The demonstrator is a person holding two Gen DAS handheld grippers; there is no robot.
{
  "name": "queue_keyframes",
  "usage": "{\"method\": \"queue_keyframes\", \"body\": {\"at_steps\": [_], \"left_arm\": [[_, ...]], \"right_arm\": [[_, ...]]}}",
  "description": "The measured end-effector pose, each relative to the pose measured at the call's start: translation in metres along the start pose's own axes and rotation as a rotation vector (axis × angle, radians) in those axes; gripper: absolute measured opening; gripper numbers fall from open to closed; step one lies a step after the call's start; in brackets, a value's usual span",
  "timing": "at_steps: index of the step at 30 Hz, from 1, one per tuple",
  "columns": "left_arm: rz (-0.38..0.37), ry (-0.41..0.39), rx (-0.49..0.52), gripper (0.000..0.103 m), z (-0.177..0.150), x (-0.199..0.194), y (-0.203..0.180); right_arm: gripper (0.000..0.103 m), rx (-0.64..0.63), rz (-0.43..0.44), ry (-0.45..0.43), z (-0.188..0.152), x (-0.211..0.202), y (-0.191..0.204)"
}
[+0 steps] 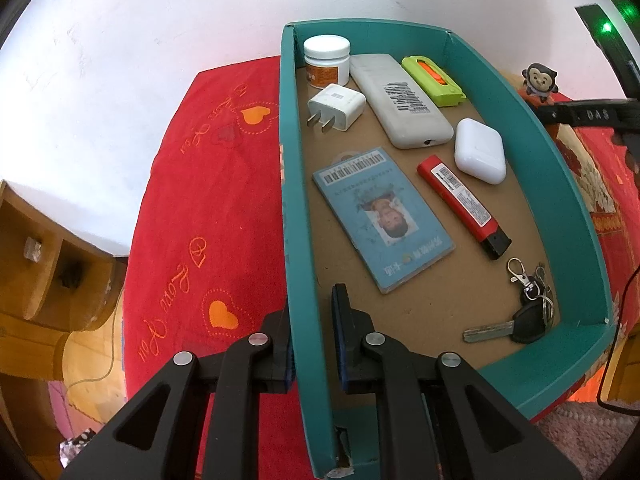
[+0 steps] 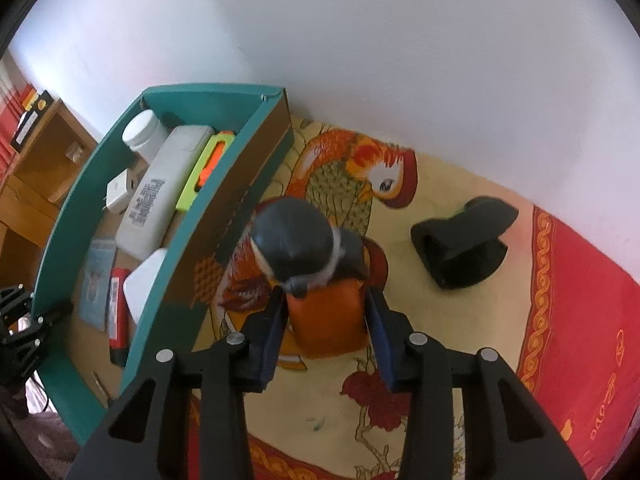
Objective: Organize objects
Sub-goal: 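Grasp the orange toy with the right gripper and lift it, then carry the orange toy into the teal box and release it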
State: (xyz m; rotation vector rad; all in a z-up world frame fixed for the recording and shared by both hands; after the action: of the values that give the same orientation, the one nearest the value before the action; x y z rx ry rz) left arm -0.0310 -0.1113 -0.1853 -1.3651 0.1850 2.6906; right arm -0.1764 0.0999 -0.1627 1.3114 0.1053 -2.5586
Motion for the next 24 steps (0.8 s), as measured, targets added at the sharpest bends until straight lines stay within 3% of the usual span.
{"method": "queue_keyframes", "body": {"at_steps": [10,18,21,24], "left_arm": [[-0.004,-0.004,0.009,0.014,-0.001,-0.001,-0.002],[-0.006,-0.004,0.011,0.014,-0.001,-0.002,-0.003],[-0.006,-0.004,0.013,0.014,-0.001,-0.002,-0.003],[-0.008,-0.004,0.015,0.014,-0.001,-0.002,-0.004]], "right_arm": [[0.037,0.07,-0.016,-0.03,0.002,0.001,-0.001],[0.037,0.12,-0.002,-0.09,0.003,-0.032,0.001],[0.037,0.125,0.016,-0.115,0.007,-0.046,0.008],[0.037,0.117,0.052,-0.146,0.009,-0.067,0.041]]}}
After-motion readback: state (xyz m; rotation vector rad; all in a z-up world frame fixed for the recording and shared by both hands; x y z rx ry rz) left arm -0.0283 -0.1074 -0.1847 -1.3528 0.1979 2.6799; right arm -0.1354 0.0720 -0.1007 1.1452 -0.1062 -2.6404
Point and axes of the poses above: each gripper's, at about its wrist camera, not at the fingertips, and x roughly the way its jaws point, y to its left, z to its top, the point moved 10 cm from there along x, roughly the way its jaws point, and after that the axes turned 13 degrees about -y, right-handed, at the moved point
